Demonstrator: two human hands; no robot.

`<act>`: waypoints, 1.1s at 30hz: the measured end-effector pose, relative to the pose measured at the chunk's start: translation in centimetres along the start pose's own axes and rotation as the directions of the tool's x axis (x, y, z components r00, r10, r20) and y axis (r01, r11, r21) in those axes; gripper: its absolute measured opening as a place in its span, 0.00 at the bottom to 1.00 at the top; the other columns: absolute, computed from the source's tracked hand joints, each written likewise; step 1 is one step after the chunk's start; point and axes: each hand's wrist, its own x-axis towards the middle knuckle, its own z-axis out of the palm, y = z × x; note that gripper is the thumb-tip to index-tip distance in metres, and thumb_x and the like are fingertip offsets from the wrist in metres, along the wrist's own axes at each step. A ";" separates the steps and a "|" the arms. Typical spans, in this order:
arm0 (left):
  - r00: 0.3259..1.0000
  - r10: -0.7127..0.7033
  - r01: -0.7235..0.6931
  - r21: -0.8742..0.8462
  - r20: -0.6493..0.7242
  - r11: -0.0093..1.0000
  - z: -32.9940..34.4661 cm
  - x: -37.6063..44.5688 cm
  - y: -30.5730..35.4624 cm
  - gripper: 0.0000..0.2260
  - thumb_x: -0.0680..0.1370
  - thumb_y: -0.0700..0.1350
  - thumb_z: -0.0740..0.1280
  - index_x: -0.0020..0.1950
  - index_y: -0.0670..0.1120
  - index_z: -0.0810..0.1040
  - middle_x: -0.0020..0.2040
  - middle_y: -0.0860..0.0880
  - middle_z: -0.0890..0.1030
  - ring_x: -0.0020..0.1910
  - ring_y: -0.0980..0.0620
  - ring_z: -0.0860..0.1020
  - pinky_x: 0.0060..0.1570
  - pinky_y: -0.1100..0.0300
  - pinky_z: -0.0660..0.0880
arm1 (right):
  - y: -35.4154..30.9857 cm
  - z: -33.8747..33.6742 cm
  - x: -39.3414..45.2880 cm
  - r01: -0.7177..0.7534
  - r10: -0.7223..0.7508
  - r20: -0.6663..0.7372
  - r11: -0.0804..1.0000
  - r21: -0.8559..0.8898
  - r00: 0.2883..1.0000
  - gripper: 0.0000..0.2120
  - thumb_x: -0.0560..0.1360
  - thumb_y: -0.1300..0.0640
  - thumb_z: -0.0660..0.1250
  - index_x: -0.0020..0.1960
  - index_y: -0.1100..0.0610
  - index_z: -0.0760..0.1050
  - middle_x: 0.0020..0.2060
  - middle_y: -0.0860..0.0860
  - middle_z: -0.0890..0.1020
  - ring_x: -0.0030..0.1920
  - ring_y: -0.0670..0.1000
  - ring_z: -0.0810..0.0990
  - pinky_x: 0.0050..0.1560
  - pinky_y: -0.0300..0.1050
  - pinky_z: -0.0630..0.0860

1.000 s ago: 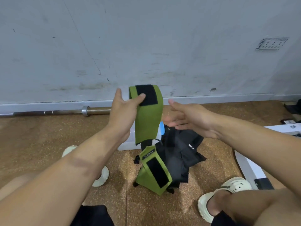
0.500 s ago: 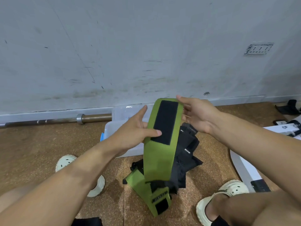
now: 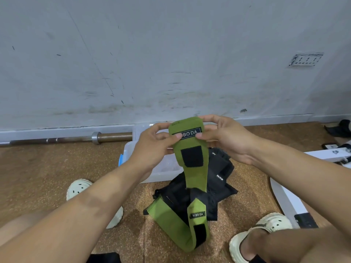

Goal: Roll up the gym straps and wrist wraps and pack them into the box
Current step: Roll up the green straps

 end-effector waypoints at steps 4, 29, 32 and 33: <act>0.999 0.041 -0.041 0.010 0.006 0.999 0.0 -0.1 -0.1 0.15 0.78 0.41 0.74 0.62 0.50 0.77 0.43 0.45 0.86 0.47 0.50 0.85 0.52 0.52 0.82 | -0.1 -0.1 0.2 0.006 -0.007 -0.004 1.000 -0.005 1.000 0.16 0.75 0.60 0.75 0.62 0.55 0.78 0.53 0.56 0.88 0.53 0.57 0.86 0.68 0.62 0.77; 0.963 0.234 -0.229 -0.056 0.135 0.972 1.1 -1.1 -0.1 0.19 0.73 0.54 0.71 0.62 0.50 0.81 0.57 0.50 0.86 0.59 0.51 0.83 0.64 0.53 0.77 | -1.9 0.4 -0.8 -0.064 -0.004 0.182 0.930 0.363 0.983 0.04 0.70 0.58 0.73 0.44 0.58 0.82 0.43 0.52 0.86 0.42 0.47 0.84 0.39 0.33 0.80; 0.969 0.231 -0.224 -0.086 0.088 0.971 1.0 -1.0 -0.2 0.18 0.73 0.52 0.70 0.60 0.46 0.82 0.54 0.45 0.87 0.55 0.47 0.85 0.63 0.49 0.79 | -1.9 0.4 -1.0 0.005 -0.032 0.105 0.968 0.249 0.994 0.16 0.66 0.56 0.77 0.51 0.60 0.81 0.44 0.53 0.86 0.39 0.47 0.84 0.39 0.36 0.81; 0.971 0.221 -0.213 -0.092 0.095 0.973 0.9 -0.9 -0.2 0.18 0.74 0.52 0.70 0.61 0.45 0.81 0.54 0.46 0.87 0.55 0.47 0.85 0.63 0.50 0.79 | -1.9 0.4 -1.1 0.049 -0.054 0.030 0.988 0.144 0.998 0.20 0.63 0.53 0.79 0.52 0.59 0.80 0.44 0.53 0.85 0.38 0.47 0.82 0.39 0.38 0.80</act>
